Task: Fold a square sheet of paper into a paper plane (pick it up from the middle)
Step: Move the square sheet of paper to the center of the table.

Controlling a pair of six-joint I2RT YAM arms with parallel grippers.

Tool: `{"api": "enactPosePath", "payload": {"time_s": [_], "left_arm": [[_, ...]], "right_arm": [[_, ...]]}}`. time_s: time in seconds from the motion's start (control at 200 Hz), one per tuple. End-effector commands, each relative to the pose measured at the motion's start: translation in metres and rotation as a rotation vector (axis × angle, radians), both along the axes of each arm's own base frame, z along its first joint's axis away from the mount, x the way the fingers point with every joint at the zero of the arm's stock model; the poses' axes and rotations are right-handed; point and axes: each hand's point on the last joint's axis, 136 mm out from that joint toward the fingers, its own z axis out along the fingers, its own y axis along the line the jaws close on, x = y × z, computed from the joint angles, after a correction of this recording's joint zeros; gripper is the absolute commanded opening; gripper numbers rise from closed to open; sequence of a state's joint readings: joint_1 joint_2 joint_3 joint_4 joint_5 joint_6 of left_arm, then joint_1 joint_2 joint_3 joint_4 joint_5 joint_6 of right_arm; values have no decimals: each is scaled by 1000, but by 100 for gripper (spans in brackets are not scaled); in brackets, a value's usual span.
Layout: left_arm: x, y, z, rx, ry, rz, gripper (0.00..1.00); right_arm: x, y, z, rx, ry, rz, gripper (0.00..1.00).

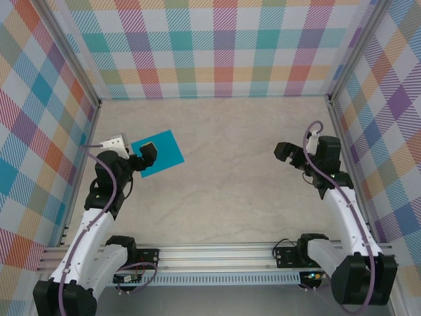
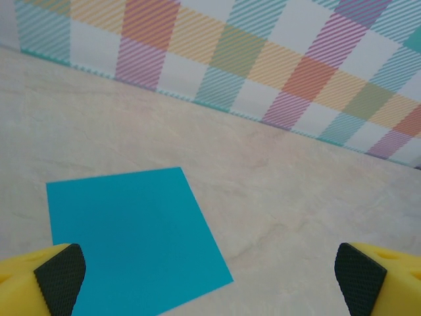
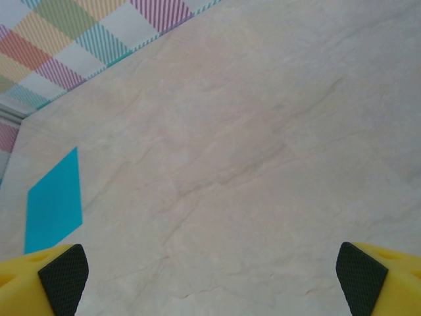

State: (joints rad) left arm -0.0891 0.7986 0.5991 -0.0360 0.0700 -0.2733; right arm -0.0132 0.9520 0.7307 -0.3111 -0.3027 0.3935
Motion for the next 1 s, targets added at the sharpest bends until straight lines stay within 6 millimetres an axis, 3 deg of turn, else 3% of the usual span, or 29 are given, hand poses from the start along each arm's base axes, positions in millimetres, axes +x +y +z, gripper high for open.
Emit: {"api": "enactPosePath", "payload": {"time_s": [0.0,0.105,0.22,0.33,0.49,0.81,0.995], "left_arm": [[-1,3,-21,-147,176,70,100],[-2,20,-50,-205,387,238,100],[19,6,-64,-208,432,169,100],[41,-2,-90,-213,554,146,100],[73,-15,-131,-201,746,106,100],[128,-27,-176,-216,838,80,100],[138,-39,-199,-261,894,42,100]], "right_arm": [[-33,25,-10,168,118,79,100],[-51,40,-16,257,190,142,100],[-57,52,-23,337,250,195,100],[-55,60,-23,381,265,236,100],[-53,54,-29,335,272,188,100],[-42,73,-39,341,341,283,100],[-34,78,-57,316,387,286,100]]}}
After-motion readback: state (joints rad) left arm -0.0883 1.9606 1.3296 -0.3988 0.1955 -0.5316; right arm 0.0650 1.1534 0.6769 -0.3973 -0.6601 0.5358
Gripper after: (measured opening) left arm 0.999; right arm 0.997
